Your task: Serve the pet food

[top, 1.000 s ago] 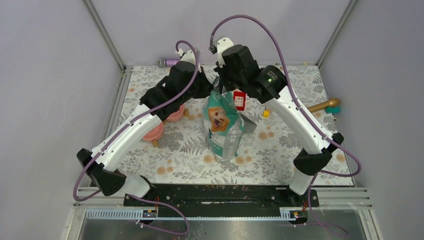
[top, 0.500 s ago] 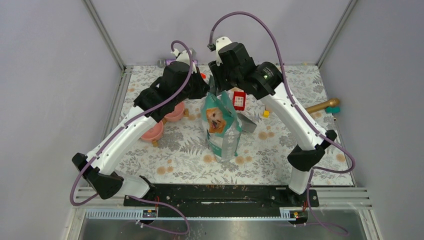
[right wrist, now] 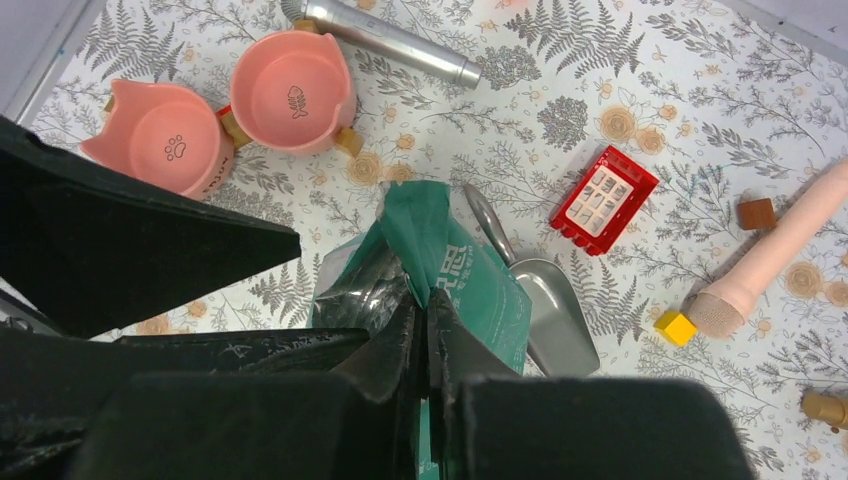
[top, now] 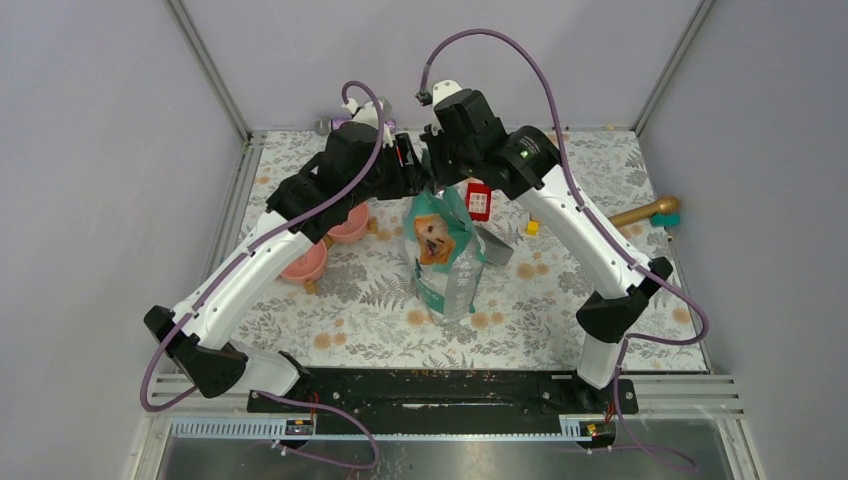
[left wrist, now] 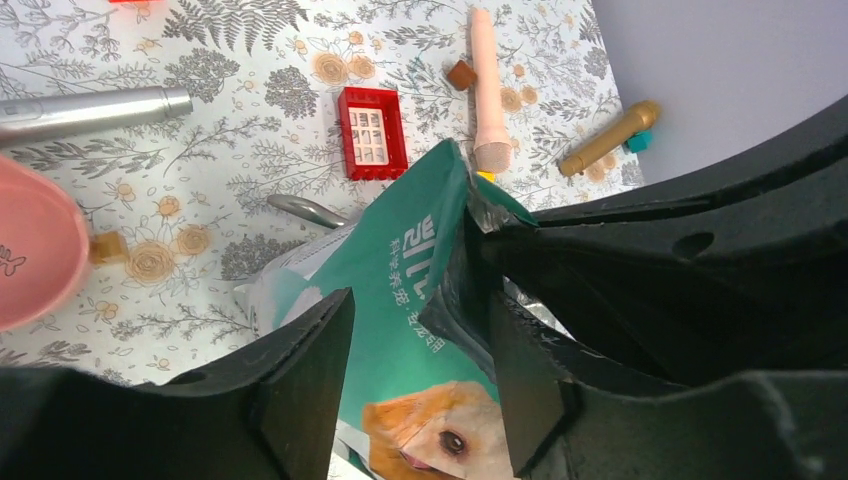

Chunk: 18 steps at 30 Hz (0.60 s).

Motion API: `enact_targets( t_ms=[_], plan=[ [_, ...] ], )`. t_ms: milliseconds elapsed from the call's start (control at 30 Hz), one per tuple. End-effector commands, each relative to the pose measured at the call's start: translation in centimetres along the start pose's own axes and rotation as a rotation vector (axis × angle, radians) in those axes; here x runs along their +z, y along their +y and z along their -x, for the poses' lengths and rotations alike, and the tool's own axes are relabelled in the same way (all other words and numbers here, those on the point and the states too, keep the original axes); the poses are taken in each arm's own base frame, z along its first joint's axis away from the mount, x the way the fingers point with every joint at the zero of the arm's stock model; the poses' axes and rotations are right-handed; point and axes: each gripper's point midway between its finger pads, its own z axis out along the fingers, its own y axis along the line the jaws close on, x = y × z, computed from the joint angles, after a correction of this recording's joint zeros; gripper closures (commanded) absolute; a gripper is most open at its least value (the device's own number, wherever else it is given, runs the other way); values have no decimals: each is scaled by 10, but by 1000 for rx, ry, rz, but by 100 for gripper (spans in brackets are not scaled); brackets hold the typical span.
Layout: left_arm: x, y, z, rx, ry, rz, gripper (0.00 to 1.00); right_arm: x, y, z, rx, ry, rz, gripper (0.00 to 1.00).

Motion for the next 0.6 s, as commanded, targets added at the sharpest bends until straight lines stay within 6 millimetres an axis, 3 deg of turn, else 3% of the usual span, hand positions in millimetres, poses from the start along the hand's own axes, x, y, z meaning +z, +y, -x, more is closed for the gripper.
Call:
enact_targets(
  t_ms=[0, 267, 400, 567],
  plan=[
    [-7, -17, 20, -19, -39, -58, 44, -20, 13, -9, 36, 26, 97, 100],
    [15, -13, 9, -21, 3, -30, 41, -48, 20, 13, 97, -93, 167, 100],
    [27, -15, 3, -24, 37, -27, 53, -65, 17, 25, 110, -160, 174, 100],
    [39, -18, 5, -4, 58, -23, 55, -71, 15, 30, 82, -199, 183, 100]
  ],
)
